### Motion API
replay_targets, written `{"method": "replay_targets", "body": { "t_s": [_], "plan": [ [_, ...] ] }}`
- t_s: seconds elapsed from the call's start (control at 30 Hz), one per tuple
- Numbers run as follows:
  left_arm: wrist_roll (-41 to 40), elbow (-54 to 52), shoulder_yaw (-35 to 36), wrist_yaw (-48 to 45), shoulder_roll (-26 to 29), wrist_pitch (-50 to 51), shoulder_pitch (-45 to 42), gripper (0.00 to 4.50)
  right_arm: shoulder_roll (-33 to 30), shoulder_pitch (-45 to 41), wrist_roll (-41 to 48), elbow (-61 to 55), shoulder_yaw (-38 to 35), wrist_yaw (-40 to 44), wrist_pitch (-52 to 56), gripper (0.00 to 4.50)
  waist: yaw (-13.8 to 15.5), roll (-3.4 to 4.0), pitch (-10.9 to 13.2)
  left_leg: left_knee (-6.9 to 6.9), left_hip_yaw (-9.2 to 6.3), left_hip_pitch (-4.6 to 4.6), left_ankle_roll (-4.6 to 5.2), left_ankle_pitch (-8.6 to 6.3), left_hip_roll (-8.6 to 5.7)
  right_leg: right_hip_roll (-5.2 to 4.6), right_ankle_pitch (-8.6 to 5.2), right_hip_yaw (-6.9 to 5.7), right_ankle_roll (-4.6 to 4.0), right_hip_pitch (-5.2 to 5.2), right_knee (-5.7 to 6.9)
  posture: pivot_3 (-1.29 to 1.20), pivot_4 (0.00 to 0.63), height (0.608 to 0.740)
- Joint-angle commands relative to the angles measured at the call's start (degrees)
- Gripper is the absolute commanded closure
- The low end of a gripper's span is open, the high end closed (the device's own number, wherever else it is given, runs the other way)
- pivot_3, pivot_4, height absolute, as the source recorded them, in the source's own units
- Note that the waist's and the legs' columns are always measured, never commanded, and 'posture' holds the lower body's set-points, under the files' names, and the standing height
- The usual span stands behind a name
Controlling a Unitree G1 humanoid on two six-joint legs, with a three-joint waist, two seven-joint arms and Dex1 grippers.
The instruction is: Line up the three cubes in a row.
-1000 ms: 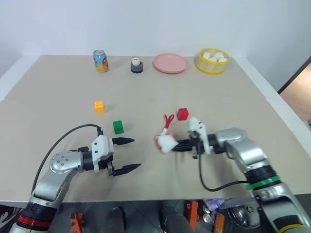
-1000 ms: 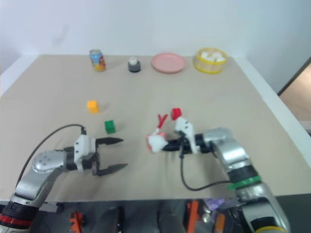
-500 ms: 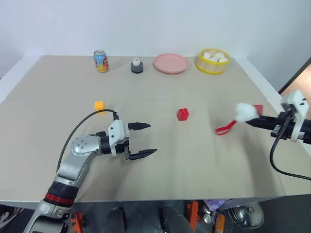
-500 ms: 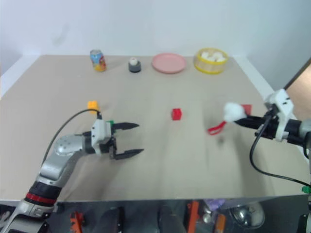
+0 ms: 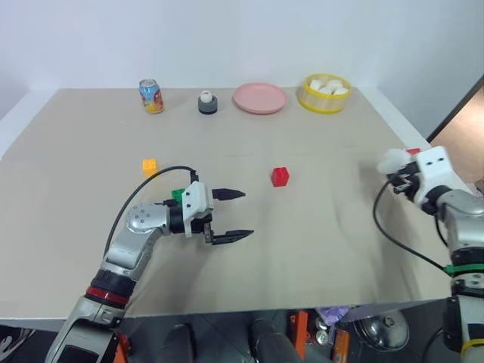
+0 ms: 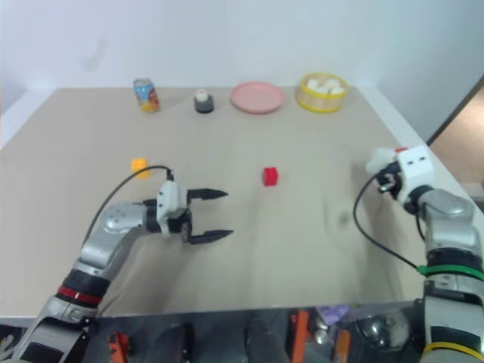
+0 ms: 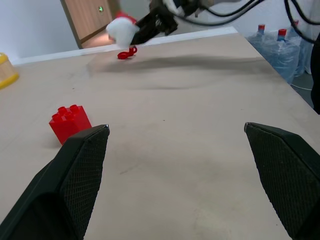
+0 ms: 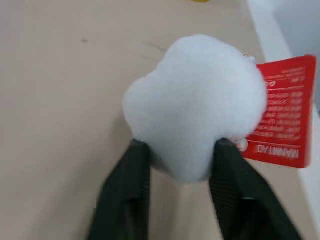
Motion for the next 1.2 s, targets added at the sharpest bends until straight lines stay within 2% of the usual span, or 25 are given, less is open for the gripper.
{"method": "replay_targets", "body": {
  "t_s": [0.03, 0.07, 0.37, 0.43, 0.57, 0.73, 0.83, 1.0, 1.2],
  "plan": [
    [-0.1, -1.81, 0.56, 0.14, 0.23, -0.45, -0.39, 0.0, -0.42, -3.38, 0.38, 0.86, -0.77, -0.6, -0.16, 1.35, 0.01, 0.1, 0.06, 0.0, 0.0, 0.0, 0.0, 0.0, -0.02, -0.01, -0.01, 0.02, 0.03, 0.0, 0.0, 0.0, 0.15, 0.74],
    [-0.13, -2.13, 0.59, 0.22, 0.29, -0.33, -0.12, 0.0, -0.19, -3.8, 1.14, 1.02, -1.07, 0.37, -0.19, 1.0, 0.01, 0.1, 0.06, 0.0, -0.01, 0.0, 0.0, 0.0, -0.03, -0.01, -0.02, 0.03, 0.04, 0.01, 0.0, 0.0, 0.15, 0.74],
    [-0.41, -3.85, 0.95, 1.51, 0.46, 0.33, 1.96, 0.0, -1.19, -7.79, 1.62, 1.44, -1.94, -0.29, -0.79, 1.0, 0.0, 0.2, 0.1, -0.01, -0.06, 0.03, 0.01, 0.0, -0.03, 0.0, -0.02, 0.02, 0.03, 0.05, 0.0, 0.0, 0.15, 0.74],
    [-0.9, -4.83, 1.45, 2.06, 0.69, 0.85, 2.86, 0.0, -0.42, -7.07, 5.34, -5.4, -3.55, 2.48, 2.34, 1.0, 0.01, 0.21, 0.1, -0.01, -0.06, 0.03, 0.02, 0.01, -0.03, 0.0, -0.01, 0.02, 0.02, 0.05, 0.0, 0.0, 0.15, 0.74],
    [-1.72, -6.98, 2.39, 2.24, 1.94, 1.81, 4.38, 0.0, 1.29, 1.37, 11.18, -24.29, -3.32, 7.37, 12.0, 1.0, 0.02, 0.33, 0.12, -0.11, -0.16, 0.04, 0.03, 0.01, -0.03, 0.04, 0.03, -0.04, 0.18, 0.06, 0.01, 0.0, 0.15, 0.74],
    [-2.3, -9.07, 3.14, 2.46, 3.62, 2.81, 5.64, 0.0, 4.55, 12.75, 14.02, -41.57, -2.09, 5.63, 21.54, 1.0, 0.4, 0.37, 0.11, -0.15, -0.25, -0.01, 0.03, 0.0, -0.02, 0.05, -0.02, -0.13, 0.17, 0.05, 0.01, 0.0, 0.15, 0.74],
    [-2.49, -9.8, 3.35, 2.9, 4.13, 3.23, 6.11, 0.0, 6.34, 17.43, 13.07, -46.98, -0.09, 4.5, 23.12, 1.0, 0.36, 0.41, 0.11, -0.14, -0.24, -0.01, 0.03, 0.0, -0.03, 0.03, -0.12, -0.12, 0.0, 0.05, 0.01, 0.0, 0.15, 0.74],
    [-2.72, -10.2, 3.87, 3.87, 4.19, 3.97, 6.68, 0.0, 12.11, 18.24, 7.13, -49.39, 8.3, -1.1, 23.29, 1.0, -0.04, 0.4, 0.11, -0.01, -0.23, 0.08, 0.03, 0.02, -0.02, 0.05, 0.05, -0.11, -0.11, 0.04, 0.01, 0.0, 0.15, 0.74],
    [-2.55, -10.45, 3.58, 4.52, 3.83, 4.32, 6.54, 0.0, 16.17, 13.46, 3.81, -42.27, 10.74, -4.03, 20.74, 1.0, -0.21, 0.39, 0.12, 0.16, -0.25, 0.1, 0.09, 0.08, -0.02, 0.08, 0.28, -0.1, -0.14, 0.03, 0.01, 0.0, 0.15, 0.74]
  ]
}}
